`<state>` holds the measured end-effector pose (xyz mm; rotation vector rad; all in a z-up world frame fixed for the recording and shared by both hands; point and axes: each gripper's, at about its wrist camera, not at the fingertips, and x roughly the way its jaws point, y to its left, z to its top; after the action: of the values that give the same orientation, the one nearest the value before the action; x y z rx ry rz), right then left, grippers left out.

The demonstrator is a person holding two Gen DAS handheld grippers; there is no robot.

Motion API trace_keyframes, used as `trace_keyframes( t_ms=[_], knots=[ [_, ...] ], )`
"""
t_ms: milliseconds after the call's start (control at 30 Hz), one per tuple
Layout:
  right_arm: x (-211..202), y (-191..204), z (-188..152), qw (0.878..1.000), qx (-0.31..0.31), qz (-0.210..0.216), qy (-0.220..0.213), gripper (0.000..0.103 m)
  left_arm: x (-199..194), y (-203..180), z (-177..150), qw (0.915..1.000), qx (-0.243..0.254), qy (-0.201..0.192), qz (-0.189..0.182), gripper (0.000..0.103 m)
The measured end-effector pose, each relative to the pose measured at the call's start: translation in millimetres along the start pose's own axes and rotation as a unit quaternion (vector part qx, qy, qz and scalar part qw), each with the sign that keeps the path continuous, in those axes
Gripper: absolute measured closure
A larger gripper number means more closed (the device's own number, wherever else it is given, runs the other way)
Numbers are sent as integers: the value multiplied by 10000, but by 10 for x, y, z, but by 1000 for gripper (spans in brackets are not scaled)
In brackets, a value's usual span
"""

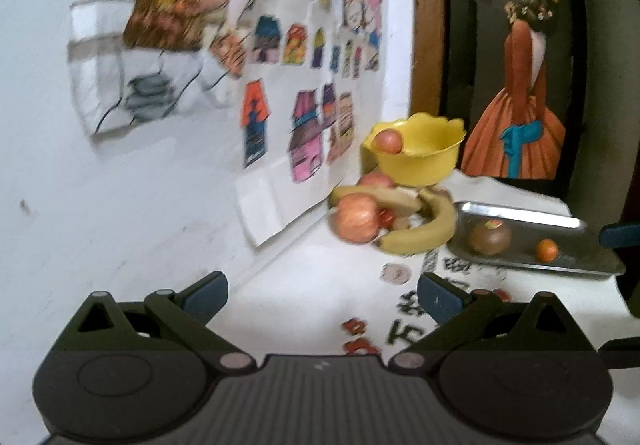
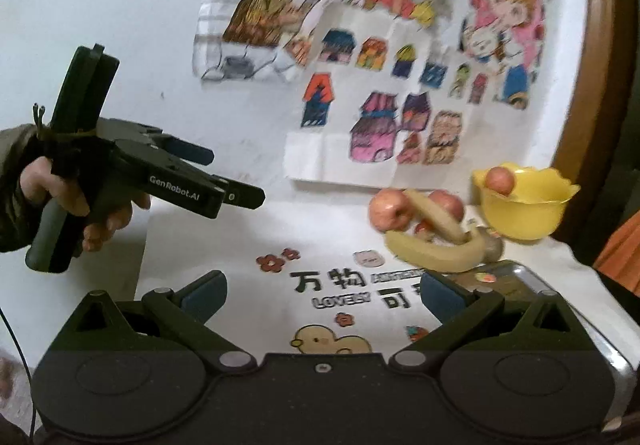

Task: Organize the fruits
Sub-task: 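Move both tools back toward the fruit pile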

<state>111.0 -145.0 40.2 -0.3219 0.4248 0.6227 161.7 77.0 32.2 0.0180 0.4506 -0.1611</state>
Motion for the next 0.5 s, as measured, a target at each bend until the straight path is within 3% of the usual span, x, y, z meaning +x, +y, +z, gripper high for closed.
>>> trace_keyframes(
  t_ms=[133,267,500],
  knots=[
    [239,-91,68,9997,-135,-14,184,1,162,108,-18,9999,-39,151,21,0],
    [467,-324,155,9986,-325,-297,309,1,356,121,-1,9997,-6,223,-70,0],
    [907,-841,269,9976,74,-450,514,1,821,12,156,9991,66,287,-291,0]
  ],
)
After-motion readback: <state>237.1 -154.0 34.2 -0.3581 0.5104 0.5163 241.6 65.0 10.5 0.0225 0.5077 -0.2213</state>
